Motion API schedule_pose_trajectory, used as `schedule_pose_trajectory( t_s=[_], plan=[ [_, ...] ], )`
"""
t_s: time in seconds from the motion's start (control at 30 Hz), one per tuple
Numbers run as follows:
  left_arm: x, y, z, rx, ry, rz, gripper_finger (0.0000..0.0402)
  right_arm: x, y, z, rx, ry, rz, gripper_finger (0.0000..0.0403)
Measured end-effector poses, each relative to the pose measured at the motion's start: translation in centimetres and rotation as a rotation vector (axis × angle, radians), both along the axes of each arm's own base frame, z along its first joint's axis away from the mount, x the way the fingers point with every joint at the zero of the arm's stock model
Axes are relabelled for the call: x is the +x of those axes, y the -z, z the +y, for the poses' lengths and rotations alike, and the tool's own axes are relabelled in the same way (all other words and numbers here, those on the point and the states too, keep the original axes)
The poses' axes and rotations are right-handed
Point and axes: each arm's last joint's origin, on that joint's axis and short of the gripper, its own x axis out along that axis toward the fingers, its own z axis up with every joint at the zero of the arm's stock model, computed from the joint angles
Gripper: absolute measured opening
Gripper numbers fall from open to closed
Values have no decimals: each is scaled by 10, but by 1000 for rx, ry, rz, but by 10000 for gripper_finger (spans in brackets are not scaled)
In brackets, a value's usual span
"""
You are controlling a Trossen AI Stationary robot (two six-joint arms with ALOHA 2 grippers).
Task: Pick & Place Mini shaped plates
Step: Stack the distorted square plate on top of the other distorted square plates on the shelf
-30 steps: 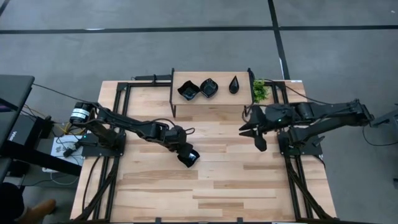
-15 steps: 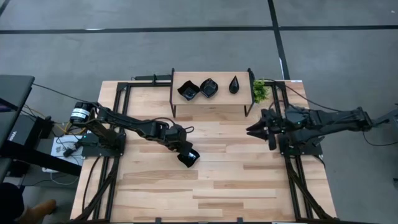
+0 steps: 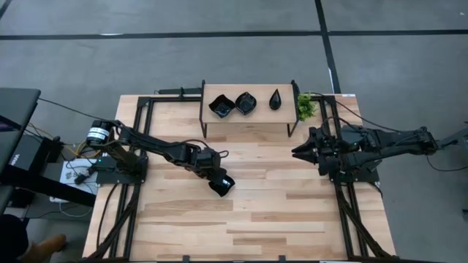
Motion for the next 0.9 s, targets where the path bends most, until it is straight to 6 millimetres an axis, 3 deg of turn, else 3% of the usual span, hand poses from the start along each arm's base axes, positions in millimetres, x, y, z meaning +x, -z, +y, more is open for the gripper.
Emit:
schedule_pose_trajectory(
  t_s=[0.9],
  plan=[
    [3,11,-2,-1,10,28,88,0,0,-1,-6,28,0,92]
  ],
)
